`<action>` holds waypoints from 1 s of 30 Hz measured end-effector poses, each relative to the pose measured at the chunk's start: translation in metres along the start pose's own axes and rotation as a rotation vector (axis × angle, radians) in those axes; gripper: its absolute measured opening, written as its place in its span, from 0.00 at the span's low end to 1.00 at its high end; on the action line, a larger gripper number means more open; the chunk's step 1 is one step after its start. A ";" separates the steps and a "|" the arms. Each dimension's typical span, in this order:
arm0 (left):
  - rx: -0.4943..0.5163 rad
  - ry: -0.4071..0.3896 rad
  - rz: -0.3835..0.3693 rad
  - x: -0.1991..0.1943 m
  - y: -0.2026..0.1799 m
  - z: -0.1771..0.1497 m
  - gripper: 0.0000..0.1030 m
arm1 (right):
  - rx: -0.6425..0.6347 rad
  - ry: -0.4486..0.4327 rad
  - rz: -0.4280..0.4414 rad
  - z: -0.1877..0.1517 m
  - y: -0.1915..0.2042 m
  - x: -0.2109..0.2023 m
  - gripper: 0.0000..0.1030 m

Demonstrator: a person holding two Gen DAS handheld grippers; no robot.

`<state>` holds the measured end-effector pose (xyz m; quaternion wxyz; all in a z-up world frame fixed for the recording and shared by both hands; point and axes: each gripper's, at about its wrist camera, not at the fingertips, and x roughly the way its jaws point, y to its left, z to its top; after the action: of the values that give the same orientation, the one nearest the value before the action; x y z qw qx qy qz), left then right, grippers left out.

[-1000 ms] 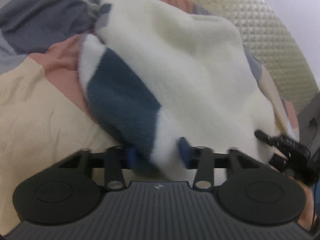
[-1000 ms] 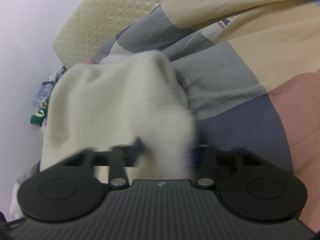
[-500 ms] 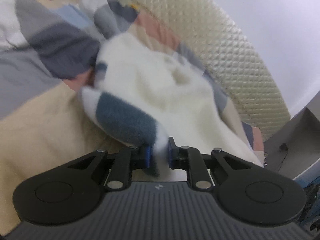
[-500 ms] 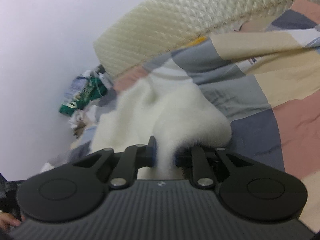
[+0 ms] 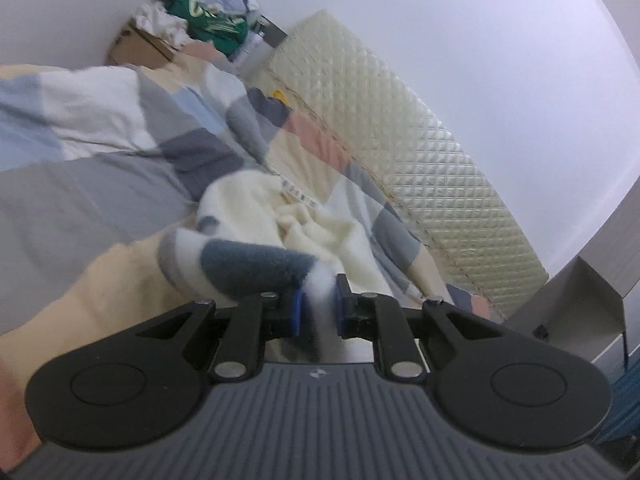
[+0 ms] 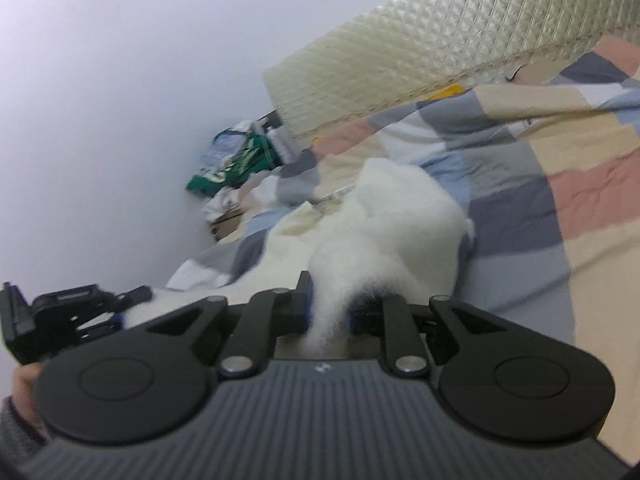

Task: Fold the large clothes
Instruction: 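Lift the blanket corners with both grippers, pulling the blanket up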

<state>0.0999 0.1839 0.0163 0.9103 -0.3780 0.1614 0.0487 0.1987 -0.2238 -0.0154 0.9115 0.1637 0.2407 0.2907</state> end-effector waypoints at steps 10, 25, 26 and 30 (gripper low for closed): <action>0.089 0.109 0.179 -0.001 0.007 -0.027 0.18 | 0.144 0.174 -0.020 -0.052 -0.013 0.013 0.22; 0.116 0.203 0.332 0.143 0.038 -0.036 0.21 | 0.382 0.224 -0.043 -0.070 -0.096 0.116 0.23; 0.115 0.205 0.337 0.148 0.040 -0.036 0.22 | 0.376 0.221 -0.041 -0.069 -0.097 0.119 0.23; 0.135 0.211 0.330 0.152 0.039 -0.037 0.33 | 0.367 0.216 -0.021 -0.069 -0.099 0.119 0.24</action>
<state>0.2252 0.1800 -0.0844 0.8912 -0.2875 0.3188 0.1464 0.2917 -0.2176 -0.1566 0.8383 0.2925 0.3875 0.2482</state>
